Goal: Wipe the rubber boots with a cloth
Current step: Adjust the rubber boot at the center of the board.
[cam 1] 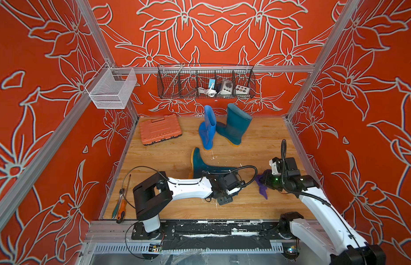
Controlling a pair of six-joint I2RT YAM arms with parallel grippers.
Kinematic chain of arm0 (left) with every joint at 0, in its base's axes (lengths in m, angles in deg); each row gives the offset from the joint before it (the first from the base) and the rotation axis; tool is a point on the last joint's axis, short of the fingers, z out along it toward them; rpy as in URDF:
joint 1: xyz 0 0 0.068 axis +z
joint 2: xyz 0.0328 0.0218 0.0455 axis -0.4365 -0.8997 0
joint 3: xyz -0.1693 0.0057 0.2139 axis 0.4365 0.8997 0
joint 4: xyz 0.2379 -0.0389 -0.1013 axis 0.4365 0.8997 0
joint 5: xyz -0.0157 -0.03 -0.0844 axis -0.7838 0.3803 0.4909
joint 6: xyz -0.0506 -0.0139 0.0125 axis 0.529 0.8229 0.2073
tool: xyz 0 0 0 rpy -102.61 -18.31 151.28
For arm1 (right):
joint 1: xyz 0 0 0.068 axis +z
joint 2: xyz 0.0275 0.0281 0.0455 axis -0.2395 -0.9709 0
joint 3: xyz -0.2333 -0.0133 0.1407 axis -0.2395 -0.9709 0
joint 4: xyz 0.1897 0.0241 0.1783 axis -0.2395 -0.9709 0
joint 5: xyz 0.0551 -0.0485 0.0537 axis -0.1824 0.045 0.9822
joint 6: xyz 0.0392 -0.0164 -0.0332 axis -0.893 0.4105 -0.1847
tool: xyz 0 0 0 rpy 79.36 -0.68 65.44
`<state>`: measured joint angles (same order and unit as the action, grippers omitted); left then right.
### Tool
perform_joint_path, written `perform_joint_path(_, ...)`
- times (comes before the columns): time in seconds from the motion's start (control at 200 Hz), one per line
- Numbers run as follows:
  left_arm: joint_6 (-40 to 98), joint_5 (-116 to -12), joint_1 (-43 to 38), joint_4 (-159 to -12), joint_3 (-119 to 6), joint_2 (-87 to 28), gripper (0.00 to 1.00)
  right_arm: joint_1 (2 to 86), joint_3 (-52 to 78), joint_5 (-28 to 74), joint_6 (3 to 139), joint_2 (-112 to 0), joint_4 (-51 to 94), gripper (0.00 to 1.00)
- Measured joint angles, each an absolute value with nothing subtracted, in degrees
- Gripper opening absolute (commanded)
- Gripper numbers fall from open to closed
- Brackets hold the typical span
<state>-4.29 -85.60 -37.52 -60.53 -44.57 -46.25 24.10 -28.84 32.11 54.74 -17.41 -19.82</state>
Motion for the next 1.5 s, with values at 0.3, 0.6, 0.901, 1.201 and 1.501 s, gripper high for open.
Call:
perform_joint_path(0.3,-3.07,-91.59,-37.56,-55.08,-57.99,-58.25,0.0,24.1,-28.8,32.38,55.79,-18.83,-20.02,0.0)
perform_joint_path(0.6,-0.4,-88.71,-37.34,-45.07,-67.13,-51.15,0.0,23.99,-24.91,29.51,57.01,-14.04,-24.74,0.0)
perform_joint_path(0.901,0.69,-88.66,-36.91,-44.5,-88.44,-44.07,0.0,23.81,-15.31,25.14,57.27,-12.32,-29.92,0.0)
perform_joint_path(1.201,25.76,-97.41,-28.84,-60.26,-49.16,-21.73,0.0,23.77,-14.74,24.25,57.89,-14.07,-33.2,0.0)
perform_joint_path(1.501,54.81,-98.87,-12.32,-57.95,-17.95,-11.52,0.05,26.76,-18.22,28.14,56.73,-16.01,-31.84,0.0)
